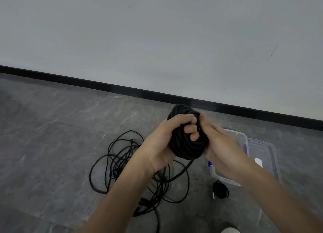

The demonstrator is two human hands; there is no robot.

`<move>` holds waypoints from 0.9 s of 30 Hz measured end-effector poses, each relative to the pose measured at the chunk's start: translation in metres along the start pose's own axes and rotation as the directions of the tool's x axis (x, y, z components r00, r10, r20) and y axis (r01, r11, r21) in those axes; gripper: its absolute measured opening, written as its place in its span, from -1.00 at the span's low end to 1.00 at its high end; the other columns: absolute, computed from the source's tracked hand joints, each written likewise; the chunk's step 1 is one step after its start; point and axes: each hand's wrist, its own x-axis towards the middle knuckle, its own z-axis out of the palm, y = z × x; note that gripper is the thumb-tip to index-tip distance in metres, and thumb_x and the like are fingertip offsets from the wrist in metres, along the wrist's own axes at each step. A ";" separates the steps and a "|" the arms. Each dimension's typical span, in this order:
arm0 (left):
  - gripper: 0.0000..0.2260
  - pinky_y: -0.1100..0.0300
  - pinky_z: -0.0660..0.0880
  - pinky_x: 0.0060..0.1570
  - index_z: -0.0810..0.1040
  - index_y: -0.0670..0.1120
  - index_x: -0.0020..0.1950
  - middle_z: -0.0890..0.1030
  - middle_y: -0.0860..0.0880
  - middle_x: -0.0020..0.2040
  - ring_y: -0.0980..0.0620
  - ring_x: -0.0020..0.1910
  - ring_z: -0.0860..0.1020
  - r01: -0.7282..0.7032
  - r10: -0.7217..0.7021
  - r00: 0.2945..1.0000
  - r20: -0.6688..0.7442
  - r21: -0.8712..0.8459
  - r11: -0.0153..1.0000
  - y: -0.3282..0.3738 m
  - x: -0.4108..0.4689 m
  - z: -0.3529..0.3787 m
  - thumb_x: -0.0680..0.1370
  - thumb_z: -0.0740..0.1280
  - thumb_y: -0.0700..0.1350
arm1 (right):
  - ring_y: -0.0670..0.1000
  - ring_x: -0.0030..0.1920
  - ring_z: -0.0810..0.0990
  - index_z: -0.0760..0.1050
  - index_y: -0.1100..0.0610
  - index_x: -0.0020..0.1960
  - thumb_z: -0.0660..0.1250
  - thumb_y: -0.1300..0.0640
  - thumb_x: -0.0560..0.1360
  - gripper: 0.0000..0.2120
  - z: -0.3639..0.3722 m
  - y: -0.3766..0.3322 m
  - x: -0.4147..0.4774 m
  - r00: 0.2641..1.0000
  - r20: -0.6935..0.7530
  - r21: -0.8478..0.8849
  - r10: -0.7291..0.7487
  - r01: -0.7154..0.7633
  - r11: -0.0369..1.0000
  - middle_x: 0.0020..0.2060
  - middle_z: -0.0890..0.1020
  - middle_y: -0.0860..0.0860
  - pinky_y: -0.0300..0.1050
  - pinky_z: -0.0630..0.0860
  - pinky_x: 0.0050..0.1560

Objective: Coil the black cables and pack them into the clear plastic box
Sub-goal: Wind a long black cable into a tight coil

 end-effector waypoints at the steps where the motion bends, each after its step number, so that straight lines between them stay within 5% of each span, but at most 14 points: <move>1: -0.89 0.19 0.40 -0.09 0.45 -0.10 -0.18 0.39 0.05 -0.38 0.11 -0.35 0.43 -0.015 0.015 1.000 -0.016 0.003 1.000 0.000 0.001 0.002 0.51 0.28 -0.09 | -0.06 0.13 0.63 0.53 0.06 0.23 0.06 -0.09 0.62 -0.62 0.001 -0.001 0.000 1.000 0.010 0.024 0.026 -0.026 0.999 0.10 0.67 0.05 -0.21 0.60 -0.02; 12: -0.82 0.25 0.38 -0.15 0.44 -0.08 -0.21 0.37 0.05 -0.39 0.12 -0.37 0.40 -0.117 0.104 0.989 -0.105 -0.119 0.986 0.000 0.005 0.002 0.52 0.34 -0.02 | 0.15 -0.05 0.69 0.43 0.03 0.31 -0.13 -0.25 0.59 -0.44 0.001 0.005 0.001 0.980 0.003 -0.068 0.200 -0.200 0.977 -0.02 0.70 0.16 0.02 0.58 0.04; 17: -0.88 0.28 0.42 -0.24 0.40 -0.06 -0.19 0.40 0.04 -0.34 0.12 -0.36 0.41 -0.197 0.175 0.970 -0.166 -0.122 0.973 0.008 0.004 -0.003 0.49 0.31 -0.08 | 0.13 -0.06 0.67 0.45 0.12 0.27 0.02 -0.15 0.62 -0.55 0.007 0.010 -0.002 0.968 -0.003 -0.200 0.252 -0.248 0.948 -0.11 0.68 0.20 0.04 0.55 0.09; 23: -0.86 0.21 0.39 -0.10 0.46 -0.07 -0.23 0.47 0.03 -0.31 0.12 -0.33 0.46 -0.218 0.180 0.942 -0.282 -0.108 0.970 0.010 0.005 -0.008 0.54 0.29 -0.18 | 0.07 -0.22 0.60 0.45 0.14 0.18 0.10 -0.08 0.62 -0.66 0.012 0.007 -0.003 0.970 0.009 -0.200 0.243 -0.236 0.951 -0.23 0.61 0.17 -0.09 0.55 -0.14; 27: -0.85 0.20 0.37 -0.06 0.45 -0.06 -0.24 0.44 0.03 -0.31 0.11 -0.30 0.45 -0.222 0.177 0.942 -0.285 -0.132 0.966 0.010 0.005 -0.010 0.53 0.29 -0.20 | 0.02 -0.29 0.54 0.50 0.09 0.07 0.06 0.00 0.65 -0.73 0.015 0.010 -0.002 0.986 -0.006 -0.352 0.168 -0.160 0.922 -0.30 0.65 0.09 -0.14 0.51 -0.20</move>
